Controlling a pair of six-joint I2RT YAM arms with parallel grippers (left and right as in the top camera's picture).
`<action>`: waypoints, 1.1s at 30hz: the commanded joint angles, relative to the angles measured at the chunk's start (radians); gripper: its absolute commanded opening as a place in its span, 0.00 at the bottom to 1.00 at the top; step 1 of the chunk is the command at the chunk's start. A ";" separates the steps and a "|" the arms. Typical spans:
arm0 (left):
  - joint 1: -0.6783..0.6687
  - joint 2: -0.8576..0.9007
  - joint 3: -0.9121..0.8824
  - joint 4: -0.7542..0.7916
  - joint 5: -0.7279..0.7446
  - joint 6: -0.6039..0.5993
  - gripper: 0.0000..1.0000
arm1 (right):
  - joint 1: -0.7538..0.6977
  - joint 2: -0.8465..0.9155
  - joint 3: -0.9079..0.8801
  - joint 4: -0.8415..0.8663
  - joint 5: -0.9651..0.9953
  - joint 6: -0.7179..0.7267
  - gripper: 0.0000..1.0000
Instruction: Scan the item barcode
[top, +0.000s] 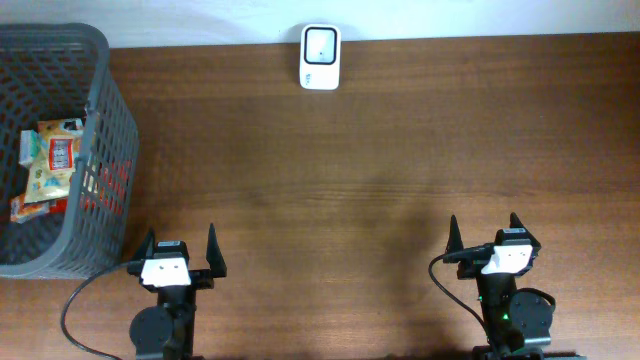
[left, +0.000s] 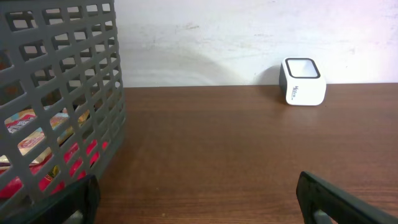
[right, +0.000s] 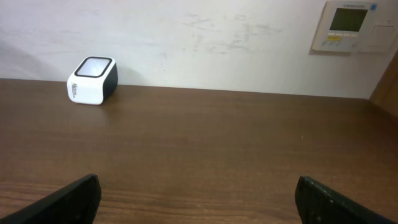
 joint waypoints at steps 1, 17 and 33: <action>0.008 -0.002 -0.009 0.002 -0.007 -0.010 0.99 | -0.007 -0.003 -0.008 -0.005 -0.005 0.002 0.98; 0.008 -0.002 -0.009 0.002 -0.007 -0.010 0.99 | -0.007 -0.003 -0.008 -0.005 -0.005 0.002 0.98; 0.006 -0.002 -0.008 0.301 0.467 -0.010 0.99 | -0.007 -0.003 -0.008 -0.005 -0.005 0.002 0.98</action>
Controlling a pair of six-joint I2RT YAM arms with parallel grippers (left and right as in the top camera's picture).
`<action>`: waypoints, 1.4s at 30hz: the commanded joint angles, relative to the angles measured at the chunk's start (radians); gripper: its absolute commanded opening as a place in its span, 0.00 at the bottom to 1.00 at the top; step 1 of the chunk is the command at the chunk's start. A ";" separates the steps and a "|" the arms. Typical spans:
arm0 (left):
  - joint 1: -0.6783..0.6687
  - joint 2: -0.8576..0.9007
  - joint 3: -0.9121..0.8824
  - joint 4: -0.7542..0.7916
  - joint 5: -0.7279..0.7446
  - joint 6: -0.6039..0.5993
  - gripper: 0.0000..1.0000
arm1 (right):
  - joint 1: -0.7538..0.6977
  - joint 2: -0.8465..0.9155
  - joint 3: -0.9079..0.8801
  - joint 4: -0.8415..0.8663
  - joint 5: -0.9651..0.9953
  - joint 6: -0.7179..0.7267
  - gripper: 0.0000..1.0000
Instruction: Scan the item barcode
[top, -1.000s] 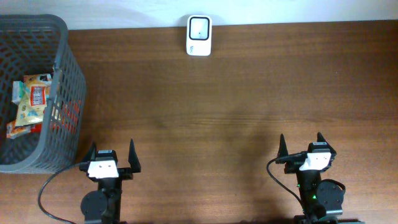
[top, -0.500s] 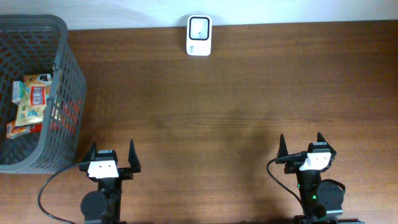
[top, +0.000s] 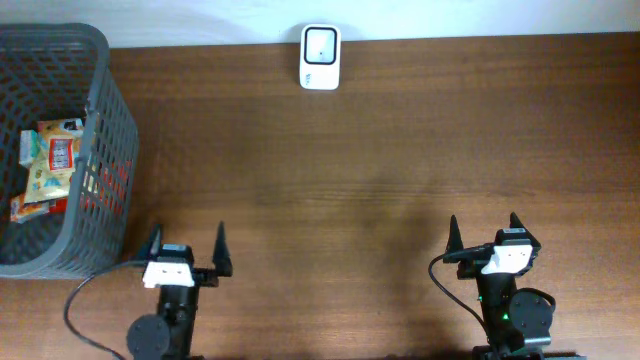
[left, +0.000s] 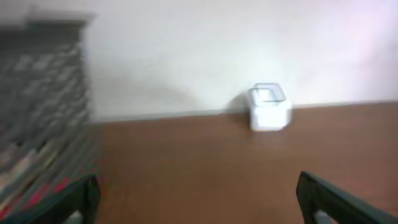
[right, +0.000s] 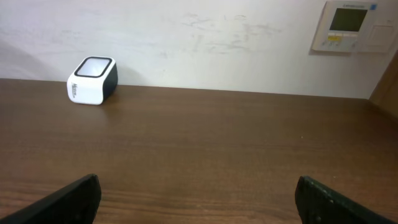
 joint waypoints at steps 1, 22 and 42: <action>0.006 -0.006 0.001 0.294 0.372 -0.006 0.99 | -0.007 -0.003 -0.008 -0.005 -0.006 0.001 0.99; 0.006 0.733 1.156 -0.323 -0.027 -0.021 0.99 | -0.007 -0.003 -0.008 -0.005 -0.005 0.001 0.99; 0.615 1.946 2.411 -1.455 -0.097 -0.451 0.99 | -0.007 -0.003 -0.008 -0.005 -0.005 0.001 0.98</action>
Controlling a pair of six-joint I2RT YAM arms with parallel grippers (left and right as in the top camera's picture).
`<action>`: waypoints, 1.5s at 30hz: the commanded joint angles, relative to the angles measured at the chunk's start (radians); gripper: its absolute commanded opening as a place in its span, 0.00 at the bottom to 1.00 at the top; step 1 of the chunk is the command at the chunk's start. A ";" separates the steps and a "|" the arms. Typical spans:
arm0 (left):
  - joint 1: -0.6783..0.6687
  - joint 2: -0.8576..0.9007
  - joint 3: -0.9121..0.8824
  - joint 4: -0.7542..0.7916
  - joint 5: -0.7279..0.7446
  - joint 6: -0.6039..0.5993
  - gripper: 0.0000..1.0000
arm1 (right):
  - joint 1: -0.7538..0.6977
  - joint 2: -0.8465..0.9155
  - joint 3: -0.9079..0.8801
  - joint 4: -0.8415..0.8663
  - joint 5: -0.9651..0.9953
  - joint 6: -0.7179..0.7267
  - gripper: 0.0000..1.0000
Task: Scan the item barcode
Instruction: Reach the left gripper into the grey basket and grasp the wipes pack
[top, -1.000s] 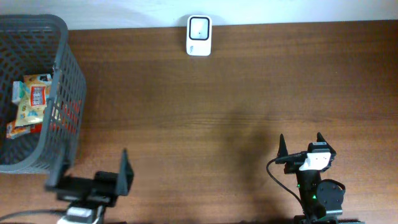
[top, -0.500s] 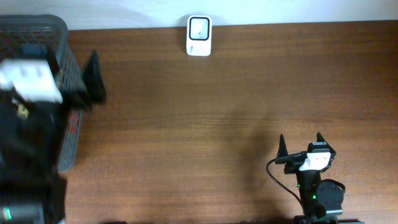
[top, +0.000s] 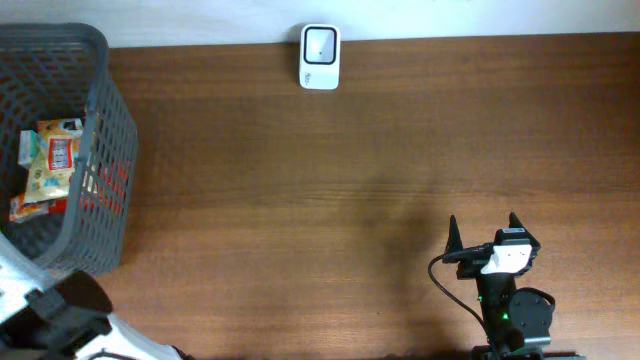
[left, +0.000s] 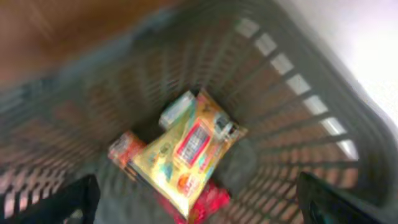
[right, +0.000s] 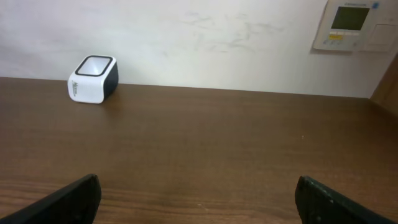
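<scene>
A yellow snack packet (left: 189, 152) lies in the grey mesh basket (left: 292, 87), on top of red packets (left: 208, 199). The blurred left wrist view looks down into the basket, where my left gripper (left: 198, 182) hangs open above the packets, holding nothing. In the overhead view the packet (top: 55, 155) shows inside the basket (top: 112, 150), and only part of the left arm (top: 55, 315) is seen, at the bottom left corner. The white barcode scanner (top: 320, 44) stands at the table's far edge. My right gripper (top: 483, 228) rests open near the front right.
The scanner (right: 93, 79) stands against the white wall, far left in the right wrist view. A wall control panel (right: 351, 25) hangs at the upper right. Brown tabletop (top: 350, 180) stretches between the basket, the scanner and the right arm.
My left arm has swung from the table's front left to the basket. Its camera now looks down onto the packets instead of across the table. The right arm has not moved.
Both grippers rested open at the table's front edge, facing the scanner. Then the left wrist view was blurred and shifted while the arm stood near its start. Now the open left gripper is over the basket's packets.
</scene>
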 joint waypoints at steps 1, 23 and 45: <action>0.023 0.078 0.012 -0.129 0.059 -0.112 0.99 | -0.007 -0.007 -0.007 -0.005 -0.002 0.001 0.98; -0.055 0.552 -0.052 -0.088 -0.092 -0.337 0.99 | -0.007 -0.007 -0.007 -0.005 -0.002 0.001 0.98; -0.026 0.583 0.084 -0.303 -0.045 -0.292 0.99 | -0.007 -0.007 -0.007 -0.005 -0.002 0.001 0.98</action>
